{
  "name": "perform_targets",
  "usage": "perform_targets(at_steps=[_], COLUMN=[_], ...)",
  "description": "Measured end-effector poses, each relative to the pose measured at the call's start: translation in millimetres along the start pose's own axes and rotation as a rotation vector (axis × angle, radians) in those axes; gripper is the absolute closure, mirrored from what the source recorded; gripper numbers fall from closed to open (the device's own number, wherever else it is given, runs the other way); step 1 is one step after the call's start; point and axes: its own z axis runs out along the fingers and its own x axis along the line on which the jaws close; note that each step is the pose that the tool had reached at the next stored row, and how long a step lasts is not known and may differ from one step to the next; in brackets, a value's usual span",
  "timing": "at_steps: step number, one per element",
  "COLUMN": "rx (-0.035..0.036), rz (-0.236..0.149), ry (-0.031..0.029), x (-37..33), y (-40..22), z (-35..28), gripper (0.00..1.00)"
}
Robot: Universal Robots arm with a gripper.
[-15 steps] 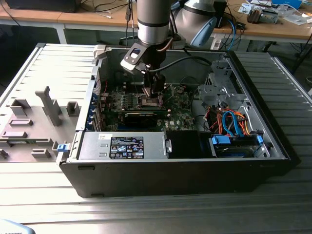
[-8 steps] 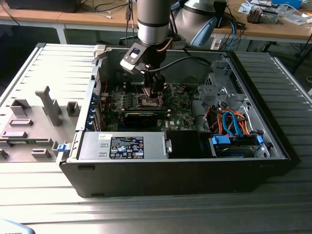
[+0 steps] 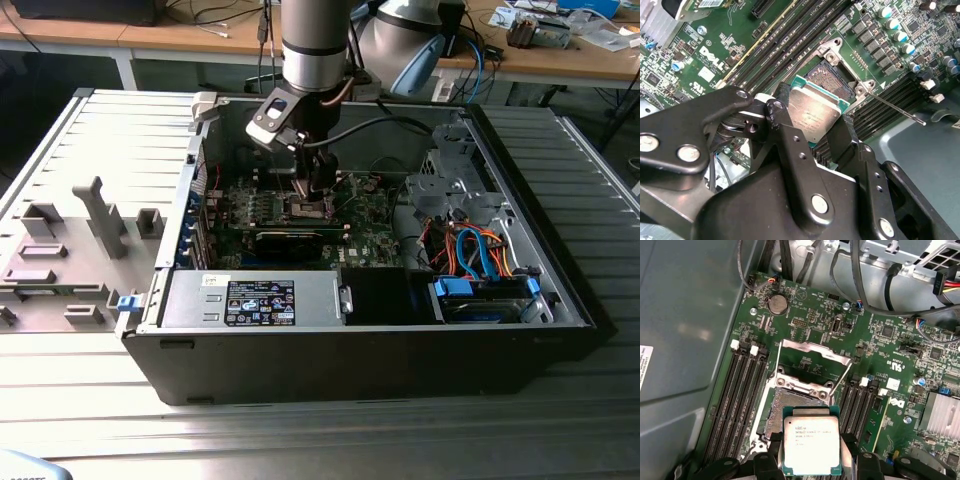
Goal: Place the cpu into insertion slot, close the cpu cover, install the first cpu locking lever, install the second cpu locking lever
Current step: 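Place the cpu into insertion slot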
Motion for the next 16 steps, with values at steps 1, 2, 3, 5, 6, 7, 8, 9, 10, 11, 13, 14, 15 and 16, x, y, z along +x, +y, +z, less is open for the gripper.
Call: perform_targets(at_steps=[1, 2, 3, 5, 6, 7, 8, 9, 10, 11, 13, 14, 15, 16], rx=[0.0, 0.0001, 0.0001, 0.0003, 0.0003, 0.0004, 0.0004, 0.0004, 0.0005, 0.0005, 0.0005, 0.0006, 0.0007, 0.0007], rz=[0.003, 0.006, 0.007, 0.011, 0.013, 0.016, 0.018, 0.02, 0.021, 0.023, 0.027, 0.029, 0.031, 0.032], ry=[0.0, 0.0, -0.0001, -0.0002, -0.0002, -0.0003, -0.0003, -0.0003, -0.0004, -0.0004, -0.0004, -0.0005, -0.0005, -0.0005], x=[0.0, 0.0, 0.0, 0.0, 0.0, 0.0, 0.0, 0.0, 0.0, 0.0, 0.0, 0.0, 0.0, 0.0], y=[0.0, 0.0, 0.0, 0.0, 0.0, 0.0, 0.0, 0.0, 0.0, 0.0, 0.0, 0.0, 0.0, 0.0], z=[0.0, 0.1, 0.1, 0.1, 0.1, 0.1, 0.1, 0.2, 0.2, 0.2, 0.2, 0.2, 0.2, 0.2], gripper=[0.45, 0.45, 0.45, 0.45, 0.45, 0.45, 0.45, 0.45, 0.45, 0.45, 0.45, 0.45, 0.45, 0.45])
